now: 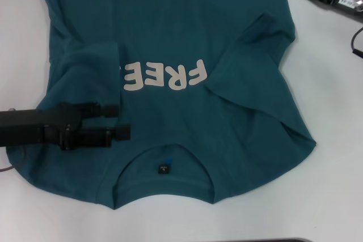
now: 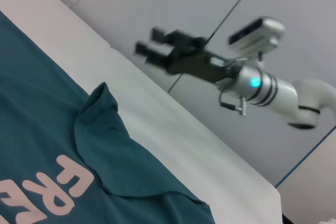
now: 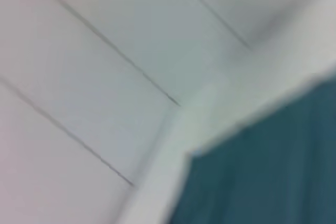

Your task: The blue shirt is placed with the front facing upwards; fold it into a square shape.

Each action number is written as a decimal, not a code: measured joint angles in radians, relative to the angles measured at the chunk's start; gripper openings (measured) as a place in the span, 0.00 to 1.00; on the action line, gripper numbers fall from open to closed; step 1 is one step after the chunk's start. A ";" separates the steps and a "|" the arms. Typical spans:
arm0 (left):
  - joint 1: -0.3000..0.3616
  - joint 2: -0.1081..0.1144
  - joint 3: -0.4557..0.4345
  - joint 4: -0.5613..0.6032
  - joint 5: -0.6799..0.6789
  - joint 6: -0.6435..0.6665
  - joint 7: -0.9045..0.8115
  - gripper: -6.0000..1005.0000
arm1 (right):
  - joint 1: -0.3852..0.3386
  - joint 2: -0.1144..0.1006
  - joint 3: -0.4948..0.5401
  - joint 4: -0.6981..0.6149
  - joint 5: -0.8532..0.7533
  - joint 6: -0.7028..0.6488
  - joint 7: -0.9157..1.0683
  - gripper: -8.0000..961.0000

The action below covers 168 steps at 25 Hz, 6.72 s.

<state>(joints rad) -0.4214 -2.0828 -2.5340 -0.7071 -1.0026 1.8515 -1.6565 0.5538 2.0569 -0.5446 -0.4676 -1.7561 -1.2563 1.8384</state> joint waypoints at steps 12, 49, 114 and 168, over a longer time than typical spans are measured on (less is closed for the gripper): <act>0.000 -0.008 -0.008 0.000 -0.012 0.011 -0.004 0.87 | -0.117 -0.014 0.023 -0.013 0.156 -0.343 -0.313 0.60; 0.107 0.172 -0.094 0.037 -0.003 -0.112 -0.228 0.87 | -0.159 -0.041 0.013 -0.130 0.055 -0.548 -0.310 0.96; 0.107 0.160 -0.113 0.058 0.201 -0.241 -0.277 0.45 | -0.140 -0.039 0.025 -0.117 0.063 -0.506 -0.254 0.96; 0.070 0.174 -0.112 0.029 0.257 -0.134 -0.305 0.00 | -0.164 -0.051 0.078 -0.255 -0.490 -0.372 0.380 0.95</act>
<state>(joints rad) -0.3513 -1.9084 -2.6461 -0.6780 -0.7459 1.7172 -1.9618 0.3900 2.0056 -0.4663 -0.7229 -2.2457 -1.6280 2.2180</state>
